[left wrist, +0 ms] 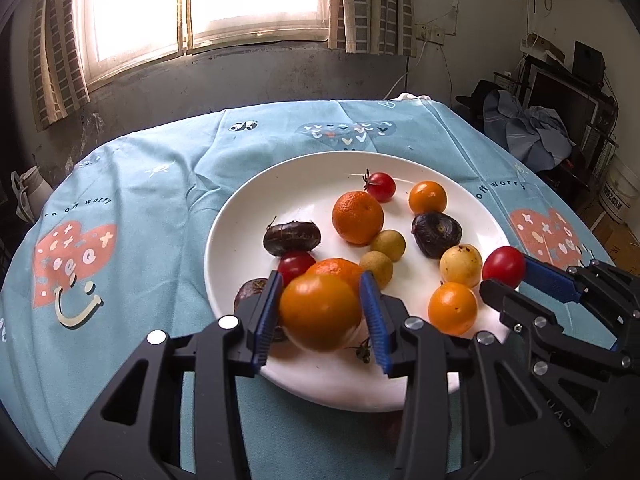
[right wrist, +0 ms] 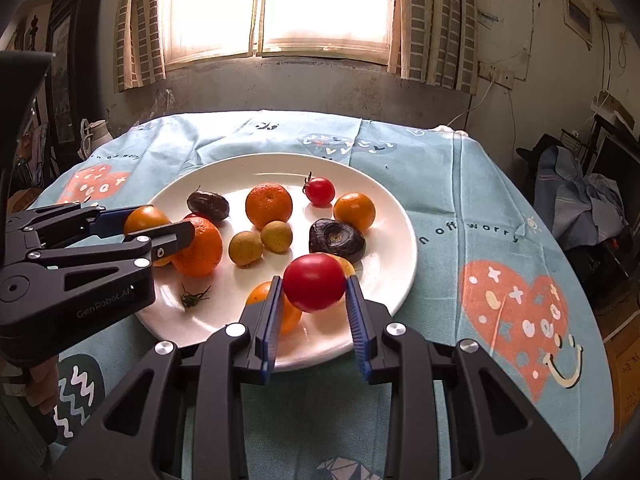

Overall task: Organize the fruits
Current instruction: 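Release the orange on the plate with the left gripper while the right releases the tomato there, then grasp a yellow lemon-like fruit with the left gripper while the right grasps a large red tomato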

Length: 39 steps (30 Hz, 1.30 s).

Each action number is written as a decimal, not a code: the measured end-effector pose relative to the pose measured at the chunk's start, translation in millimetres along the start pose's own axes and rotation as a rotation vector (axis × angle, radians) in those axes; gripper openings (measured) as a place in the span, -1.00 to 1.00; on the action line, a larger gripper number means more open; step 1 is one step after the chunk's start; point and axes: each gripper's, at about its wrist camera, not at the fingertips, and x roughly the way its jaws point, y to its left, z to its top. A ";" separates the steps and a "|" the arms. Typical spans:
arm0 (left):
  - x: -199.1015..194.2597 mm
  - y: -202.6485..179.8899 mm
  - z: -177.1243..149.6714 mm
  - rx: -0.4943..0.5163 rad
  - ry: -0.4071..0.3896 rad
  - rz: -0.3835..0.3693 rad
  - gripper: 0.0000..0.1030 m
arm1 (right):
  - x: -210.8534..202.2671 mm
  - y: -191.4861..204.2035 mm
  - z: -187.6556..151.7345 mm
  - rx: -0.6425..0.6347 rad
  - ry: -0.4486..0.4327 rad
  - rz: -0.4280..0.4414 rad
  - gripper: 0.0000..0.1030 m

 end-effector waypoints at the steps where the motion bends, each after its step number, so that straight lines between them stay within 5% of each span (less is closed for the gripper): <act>1: 0.6 1.2 -0.2 -0.005 -0.002 0.001 0.07 | 2.7 -0.5 -0.2 0.007 0.003 0.003 -0.17; 4: -0.2 3.1 -1.3 -0.005 -0.013 0.014 0.22 | 1.2 -3.7 -0.9 0.025 -0.020 0.009 0.01; 18: -61.9 22.4 -24.3 -0.077 -0.065 0.010 0.47 | -75.6 -35.8 -0.5 0.183 -0.174 0.115 0.12; 31: -138.7 -28.4 -139.2 0.149 -0.044 -0.026 0.70 | -98.7 -49.5 -51.0 0.324 -0.115 0.181 0.13; 39: -133.8 -34.3 -147.1 0.165 0.021 -0.083 0.71 | -90.9 -50.3 -54.1 0.338 -0.077 0.197 0.13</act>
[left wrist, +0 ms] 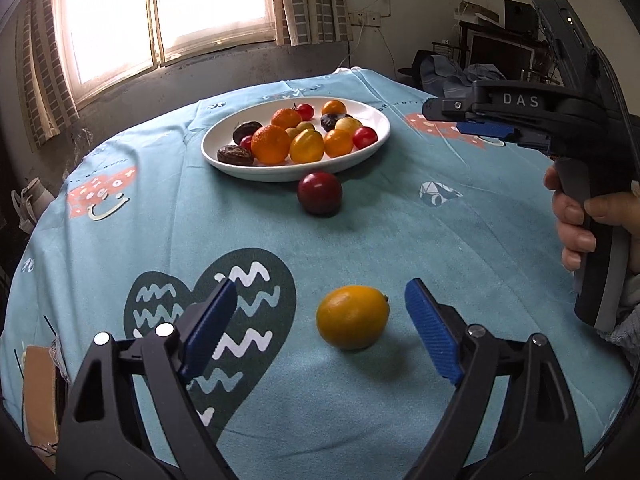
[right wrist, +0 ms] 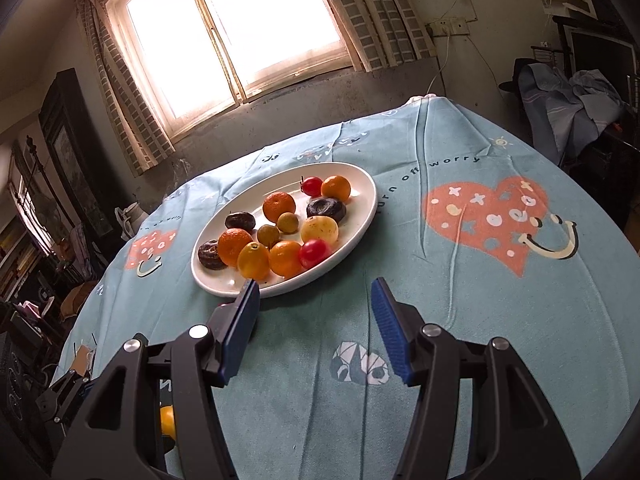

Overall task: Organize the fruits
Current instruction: 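Grasp a yellow lemon-like fruit with the left gripper while the right grasps a large red tomato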

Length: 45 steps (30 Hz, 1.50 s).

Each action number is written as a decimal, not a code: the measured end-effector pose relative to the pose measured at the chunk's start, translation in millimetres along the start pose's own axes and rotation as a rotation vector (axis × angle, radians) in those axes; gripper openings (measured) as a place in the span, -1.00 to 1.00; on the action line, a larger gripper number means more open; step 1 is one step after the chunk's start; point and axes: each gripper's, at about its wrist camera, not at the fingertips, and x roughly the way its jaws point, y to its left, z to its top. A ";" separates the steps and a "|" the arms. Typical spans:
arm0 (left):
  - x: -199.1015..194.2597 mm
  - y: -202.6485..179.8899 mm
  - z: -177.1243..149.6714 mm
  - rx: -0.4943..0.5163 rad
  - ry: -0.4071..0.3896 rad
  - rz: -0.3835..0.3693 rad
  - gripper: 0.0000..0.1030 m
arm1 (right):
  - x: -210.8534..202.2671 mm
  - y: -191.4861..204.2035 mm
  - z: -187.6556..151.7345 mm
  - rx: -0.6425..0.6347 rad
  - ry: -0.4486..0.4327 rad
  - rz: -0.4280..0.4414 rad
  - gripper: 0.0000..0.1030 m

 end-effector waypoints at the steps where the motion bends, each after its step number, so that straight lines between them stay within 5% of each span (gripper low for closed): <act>1: 3.6 -0.1 0.0 0.002 0.019 -0.013 0.71 | 1.7 1.3 -0.8 -0.005 0.010 0.004 0.13; 4: 11.1 -0.7 0.0 0.000 0.054 -0.025 0.67 | 5.9 5.8 -3.1 -0.025 0.029 0.003 0.13; 8: 20.2 0.6 -0.1 -0.020 0.096 -0.072 -0.12 | 11.8 12.1 -8.3 -0.047 0.058 0.010 0.13; 9: 21.6 -0.1 -0.2 -0.020 0.105 -0.088 -0.18 | 14.1 14.0 -10.3 -0.051 0.070 0.017 0.13; 16: 19.4 1.8 -1.4 -0.032 0.097 -0.075 -0.19 | 38.5 37.2 -22.5 -0.073 0.183 0.104 0.13; 24: 18.3 24.5 -1.4 -0.129 0.098 -0.039 -0.19 | 72.9 77.9 -25.7 -0.211 0.241 0.036 0.13; 34: 19.4 24.4 -1.1 -0.129 0.104 -0.039 -0.19 | 102.3 88.0 -26.4 -0.252 0.268 0.013 0.12; 38: 23.3 24.0 -1.0 -0.127 0.119 -0.040 -0.19 | 106.9 84.4 -25.1 -0.238 0.280 0.038 -0.21; 45: 27.0 25.1 -1.4 -0.136 0.129 -0.045 -0.19 | 91.8 81.2 -27.8 -0.240 0.262 0.052 -0.25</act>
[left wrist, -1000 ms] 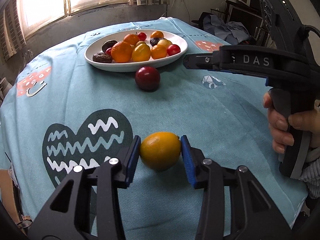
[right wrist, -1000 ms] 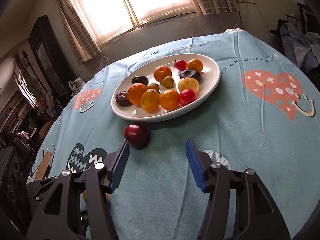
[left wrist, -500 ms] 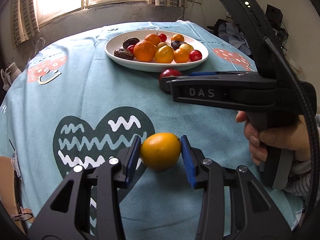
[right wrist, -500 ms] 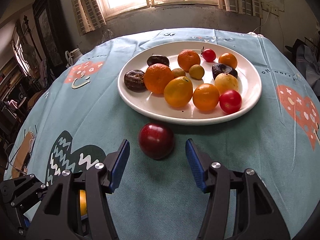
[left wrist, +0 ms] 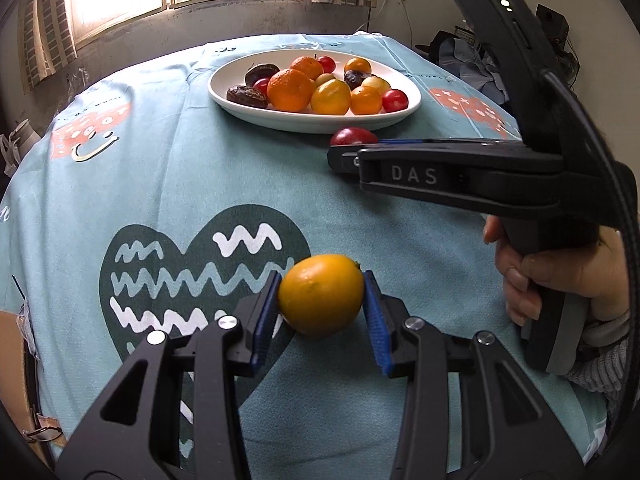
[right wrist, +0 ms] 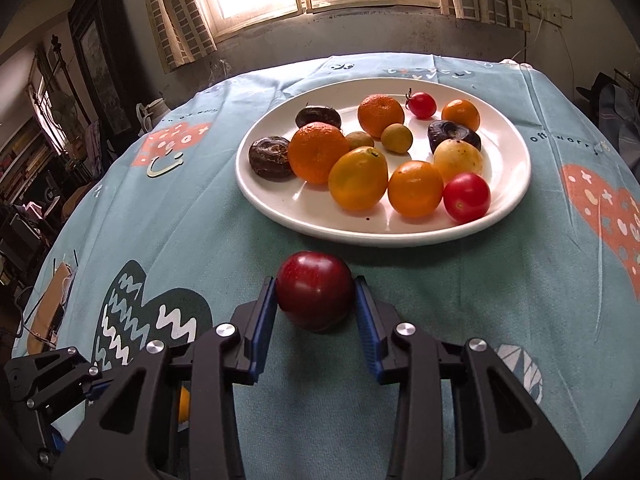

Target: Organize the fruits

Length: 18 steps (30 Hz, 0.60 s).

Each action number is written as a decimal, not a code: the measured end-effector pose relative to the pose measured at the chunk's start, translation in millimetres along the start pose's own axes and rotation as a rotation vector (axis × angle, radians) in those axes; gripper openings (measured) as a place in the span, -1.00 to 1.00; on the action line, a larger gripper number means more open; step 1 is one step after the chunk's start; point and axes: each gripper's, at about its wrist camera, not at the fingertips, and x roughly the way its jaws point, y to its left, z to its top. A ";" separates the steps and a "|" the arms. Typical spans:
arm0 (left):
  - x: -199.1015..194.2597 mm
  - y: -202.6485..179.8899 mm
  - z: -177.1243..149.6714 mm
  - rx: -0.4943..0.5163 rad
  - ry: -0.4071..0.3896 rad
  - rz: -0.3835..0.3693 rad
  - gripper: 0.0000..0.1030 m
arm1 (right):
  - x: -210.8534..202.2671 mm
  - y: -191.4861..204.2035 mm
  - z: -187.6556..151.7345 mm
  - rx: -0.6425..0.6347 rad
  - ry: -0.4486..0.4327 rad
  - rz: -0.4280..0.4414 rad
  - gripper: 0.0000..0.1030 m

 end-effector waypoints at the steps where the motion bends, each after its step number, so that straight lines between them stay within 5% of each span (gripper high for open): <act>1: 0.1 0.3 0.0 -0.002 -0.001 -0.001 -0.19 | -5.8 0.3 -3.2 -0.004 -0.009 0.002 -0.25; 12: -13.8 5.9 3.3 -0.028 -0.064 0.050 -0.21 | -73.9 1.0 -36.7 -0.035 -0.125 -0.004 -0.25; 18: -47.2 7.5 33.8 -0.018 -0.127 0.089 -0.22 | -116.4 -14.3 -38.6 -0.007 -0.172 0.019 -0.25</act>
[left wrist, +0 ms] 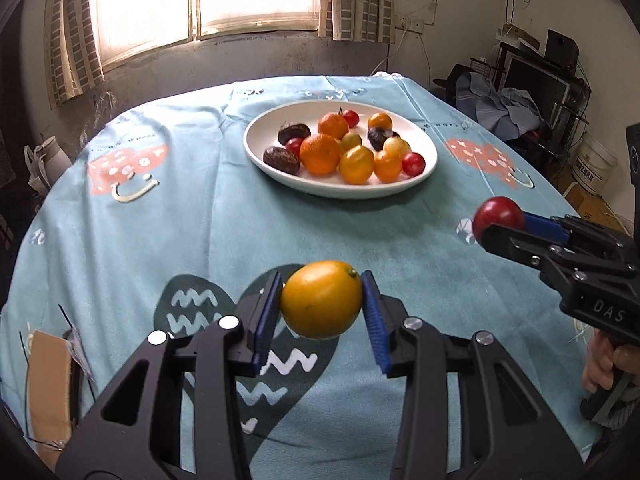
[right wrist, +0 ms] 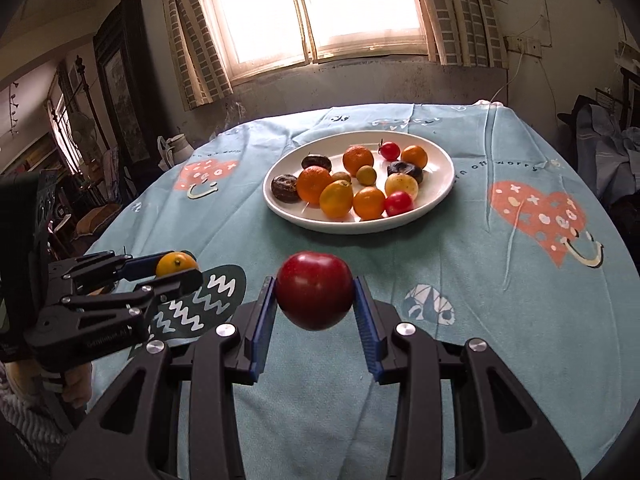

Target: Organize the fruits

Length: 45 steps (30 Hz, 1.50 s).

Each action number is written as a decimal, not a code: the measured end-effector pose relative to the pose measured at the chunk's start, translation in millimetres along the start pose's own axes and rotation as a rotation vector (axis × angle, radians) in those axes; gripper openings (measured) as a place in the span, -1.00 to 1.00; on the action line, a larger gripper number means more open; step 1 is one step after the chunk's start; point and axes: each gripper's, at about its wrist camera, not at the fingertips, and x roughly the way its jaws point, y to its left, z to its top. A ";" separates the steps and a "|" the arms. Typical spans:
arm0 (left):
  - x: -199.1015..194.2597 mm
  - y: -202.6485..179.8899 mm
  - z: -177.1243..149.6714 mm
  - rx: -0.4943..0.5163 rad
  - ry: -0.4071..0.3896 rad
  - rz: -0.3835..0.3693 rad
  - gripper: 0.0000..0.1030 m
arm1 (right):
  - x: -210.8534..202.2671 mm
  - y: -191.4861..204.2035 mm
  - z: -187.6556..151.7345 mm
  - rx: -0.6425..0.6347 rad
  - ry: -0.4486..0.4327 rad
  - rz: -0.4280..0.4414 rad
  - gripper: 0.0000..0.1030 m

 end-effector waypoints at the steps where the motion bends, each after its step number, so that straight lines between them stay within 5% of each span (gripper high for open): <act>1: -8.3 0.9 9.7 0.005 -0.017 0.007 -0.22 | -10.2 -4.6 5.6 0.007 -0.016 -0.003 -0.25; 11: -83.6 -1.6 118.0 0.023 -0.210 0.042 -0.24 | -102.9 -36.4 94.0 0.068 -0.248 -0.045 -0.24; 15: -68.4 0.0 142.7 -0.021 -0.219 0.020 -0.24 | -91.0 -31.8 118.4 0.058 -0.290 -0.063 -0.25; 19: -17.0 3.0 147.2 -0.037 -0.159 0.019 -0.34 | -40.4 -33.5 123.3 0.092 -0.237 -0.020 -0.25; 24: 40.9 14.6 106.1 -0.042 -0.043 -0.018 -0.45 | 20.4 -47.4 104.3 0.177 -0.127 0.035 -0.25; 27: 52.1 22.8 61.2 0.045 0.018 0.058 -0.45 | 32.6 -51.9 93.2 0.180 -0.097 0.029 -0.25; 31: 52.7 42.9 13.4 0.043 0.066 0.060 -0.19 | 37.9 -55.6 82.0 0.190 -0.077 0.043 -0.25; 34: 55.7 43.1 -10.0 0.060 0.100 0.049 -0.18 | 40.9 -55.9 78.4 0.198 -0.066 0.053 -0.25; 41: 69.1 48.1 -13.2 0.028 0.113 0.053 -0.38 | 43.6 -56.0 75.4 0.195 -0.053 0.063 -0.25; 45: 69.7 48.5 -4.0 0.021 0.081 0.062 -0.04 | 43.8 -58.3 74.4 0.198 -0.049 0.068 -0.25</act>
